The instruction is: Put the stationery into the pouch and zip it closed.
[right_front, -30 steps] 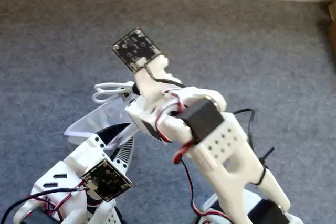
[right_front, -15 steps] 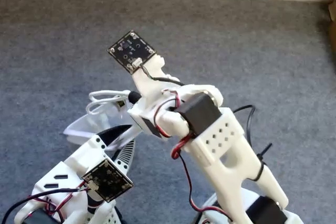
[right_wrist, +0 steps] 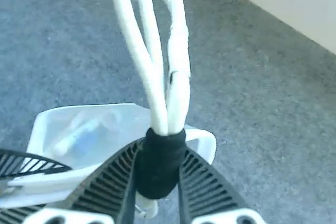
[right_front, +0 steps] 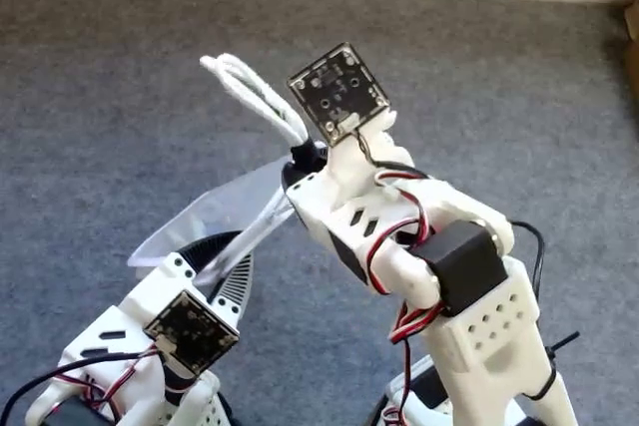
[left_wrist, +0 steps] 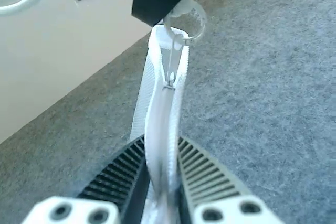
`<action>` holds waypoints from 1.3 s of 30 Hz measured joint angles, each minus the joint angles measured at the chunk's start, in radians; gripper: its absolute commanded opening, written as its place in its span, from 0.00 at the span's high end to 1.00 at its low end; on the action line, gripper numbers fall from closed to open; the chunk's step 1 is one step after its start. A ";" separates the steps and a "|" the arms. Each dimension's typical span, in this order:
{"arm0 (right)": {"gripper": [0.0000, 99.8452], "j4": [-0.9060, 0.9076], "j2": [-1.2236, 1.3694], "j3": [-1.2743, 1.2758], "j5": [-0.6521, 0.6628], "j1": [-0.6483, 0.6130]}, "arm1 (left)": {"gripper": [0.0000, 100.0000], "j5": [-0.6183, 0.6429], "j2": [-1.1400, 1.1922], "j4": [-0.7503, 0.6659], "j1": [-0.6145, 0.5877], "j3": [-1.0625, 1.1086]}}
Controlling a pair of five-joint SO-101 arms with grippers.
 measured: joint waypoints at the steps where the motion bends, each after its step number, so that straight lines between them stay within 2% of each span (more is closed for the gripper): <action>1: 0.99 -0.023 -0.008 0.025 0.000 0.003 | 1.00 0.008 0.000 -0.002 -0.015 -0.002; 8: 0.99 -0.215 -0.063 0.203 -0.002 0.043 | 1.00 0.081 0.000 -0.015 -0.124 -0.003; 19: 0.99 -0.545 -0.087 0.443 0.003 0.114 | 1.00 0.098 0.000 -0.017 -0.129 -0.003; 39: 0.99 -0.798 -0.106 0.588 0.005 0.216 | 1.00 0.098 0.008 -0.020 -0.138 -0.002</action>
